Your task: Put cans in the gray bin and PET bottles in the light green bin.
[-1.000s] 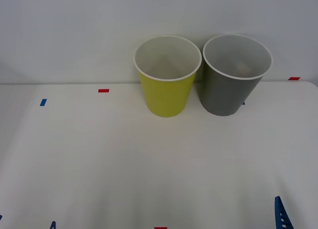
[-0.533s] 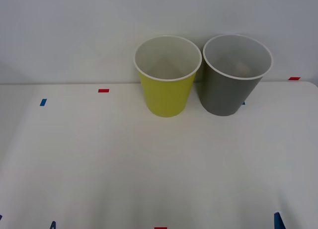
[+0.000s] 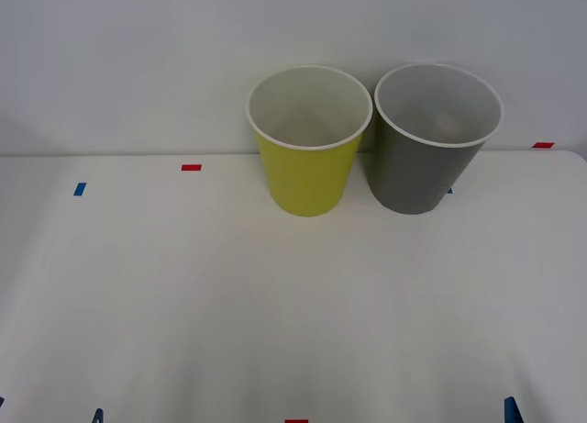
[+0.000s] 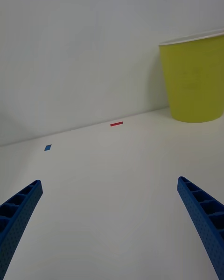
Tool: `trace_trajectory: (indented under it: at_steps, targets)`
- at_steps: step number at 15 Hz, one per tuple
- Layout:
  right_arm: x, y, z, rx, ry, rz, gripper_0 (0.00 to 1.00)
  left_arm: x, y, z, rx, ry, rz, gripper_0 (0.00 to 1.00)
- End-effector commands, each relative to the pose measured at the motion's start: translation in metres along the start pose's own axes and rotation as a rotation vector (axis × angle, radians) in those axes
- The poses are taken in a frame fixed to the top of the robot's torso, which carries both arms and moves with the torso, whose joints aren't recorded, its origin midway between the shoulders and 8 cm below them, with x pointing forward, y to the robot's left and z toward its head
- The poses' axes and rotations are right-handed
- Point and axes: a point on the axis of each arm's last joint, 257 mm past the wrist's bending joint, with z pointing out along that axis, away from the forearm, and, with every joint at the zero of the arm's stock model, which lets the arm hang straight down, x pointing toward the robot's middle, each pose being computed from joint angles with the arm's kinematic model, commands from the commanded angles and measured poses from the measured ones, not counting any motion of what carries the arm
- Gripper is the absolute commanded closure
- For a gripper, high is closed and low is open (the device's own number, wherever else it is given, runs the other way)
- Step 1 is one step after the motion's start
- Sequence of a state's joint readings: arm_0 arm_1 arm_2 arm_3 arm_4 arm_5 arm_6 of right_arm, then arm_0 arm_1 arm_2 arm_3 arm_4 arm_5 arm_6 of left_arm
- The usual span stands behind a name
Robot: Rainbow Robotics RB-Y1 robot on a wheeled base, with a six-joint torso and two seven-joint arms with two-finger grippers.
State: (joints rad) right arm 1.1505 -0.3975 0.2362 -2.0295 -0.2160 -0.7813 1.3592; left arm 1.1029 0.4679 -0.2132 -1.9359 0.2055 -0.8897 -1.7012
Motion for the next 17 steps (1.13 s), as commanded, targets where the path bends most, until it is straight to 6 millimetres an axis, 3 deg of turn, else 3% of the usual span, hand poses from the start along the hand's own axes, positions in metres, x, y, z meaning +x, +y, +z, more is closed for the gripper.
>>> trace_trajectory:
  at_steps: [1,17]
  targets:
    - [0.0001,-0.0001,0.0000,0.000,0.000,0.000,0.00,0.0000,0.0000,0.0000,0.000,0.000,0.000,0.00]
    - [0.0001,-0.0001,0.0000,0.000,0.000,0.000,0.00,0.0000,0.0000,0.0000,0.000,0.000,0.000,0.00]
